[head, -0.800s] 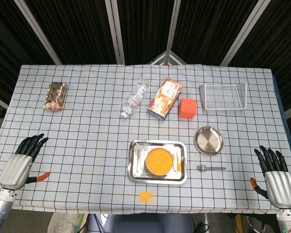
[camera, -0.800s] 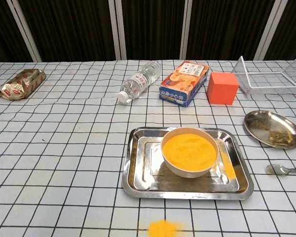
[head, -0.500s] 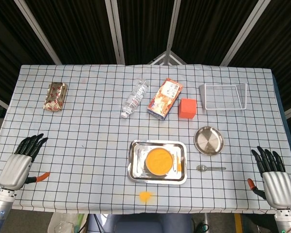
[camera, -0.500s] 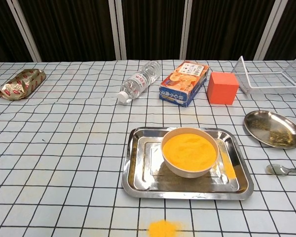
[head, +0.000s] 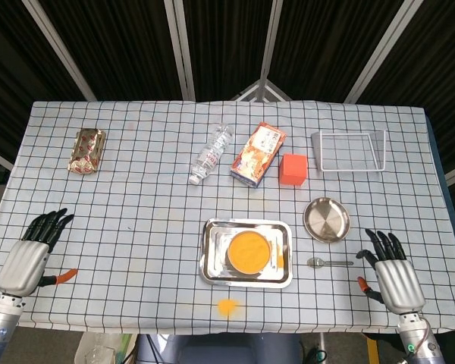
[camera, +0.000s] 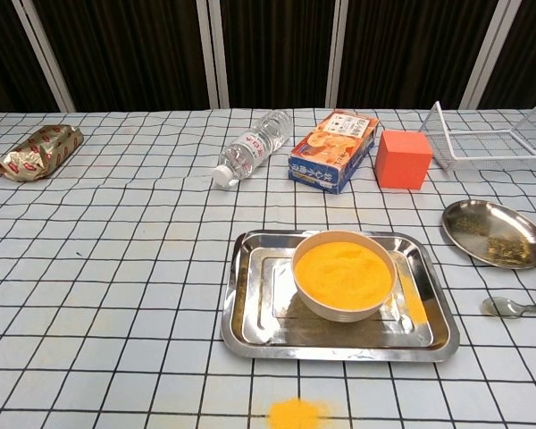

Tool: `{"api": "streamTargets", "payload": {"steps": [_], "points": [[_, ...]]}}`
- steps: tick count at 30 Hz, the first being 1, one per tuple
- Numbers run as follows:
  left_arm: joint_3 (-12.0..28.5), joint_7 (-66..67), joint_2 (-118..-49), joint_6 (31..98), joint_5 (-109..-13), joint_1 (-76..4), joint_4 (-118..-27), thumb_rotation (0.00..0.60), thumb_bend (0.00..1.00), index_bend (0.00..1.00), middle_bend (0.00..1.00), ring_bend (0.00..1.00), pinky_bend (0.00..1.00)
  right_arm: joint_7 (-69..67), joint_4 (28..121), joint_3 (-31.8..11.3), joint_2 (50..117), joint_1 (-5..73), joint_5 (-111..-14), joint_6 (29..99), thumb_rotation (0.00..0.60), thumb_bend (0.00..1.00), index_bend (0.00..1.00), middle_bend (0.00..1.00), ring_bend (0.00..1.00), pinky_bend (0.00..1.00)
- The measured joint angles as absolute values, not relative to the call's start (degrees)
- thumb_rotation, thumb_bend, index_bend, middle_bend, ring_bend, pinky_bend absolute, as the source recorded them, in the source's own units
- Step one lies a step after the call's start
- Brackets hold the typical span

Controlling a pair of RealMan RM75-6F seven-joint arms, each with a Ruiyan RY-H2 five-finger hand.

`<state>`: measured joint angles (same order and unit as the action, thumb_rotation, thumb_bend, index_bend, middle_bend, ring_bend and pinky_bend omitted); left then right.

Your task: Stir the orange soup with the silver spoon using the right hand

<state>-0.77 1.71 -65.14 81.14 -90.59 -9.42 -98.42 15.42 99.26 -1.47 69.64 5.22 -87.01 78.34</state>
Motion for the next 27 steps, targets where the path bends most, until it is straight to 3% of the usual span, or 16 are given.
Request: {"api": "streamTargets", "payload": {"steps": [14, 27], "points": [[-0.8, 1.1, -64.9, 81.2, -90.9, -9.4, -98.2, 0.600, 0.02, 0.00, 0.00, 0.00, 0.00, 25.5, 92.9, -3.9, 79.8, 8.3, -76.5, 72.9, 0.600, 0.35, 0.41, 0.10, 0.00, 0.00], [-0.9, 1.4, -64.9, 80.9, -90.7, -9.5, -98.3, 0.600, 0.02, 0.00, 0.00, 0.00, 0.00, 27.1, 87.0, -5.0, 84.3, 9.8, -72.7, 71.4, 0.600, 0.35, 0.41, 0.11, 0.00, 0.00]]}}
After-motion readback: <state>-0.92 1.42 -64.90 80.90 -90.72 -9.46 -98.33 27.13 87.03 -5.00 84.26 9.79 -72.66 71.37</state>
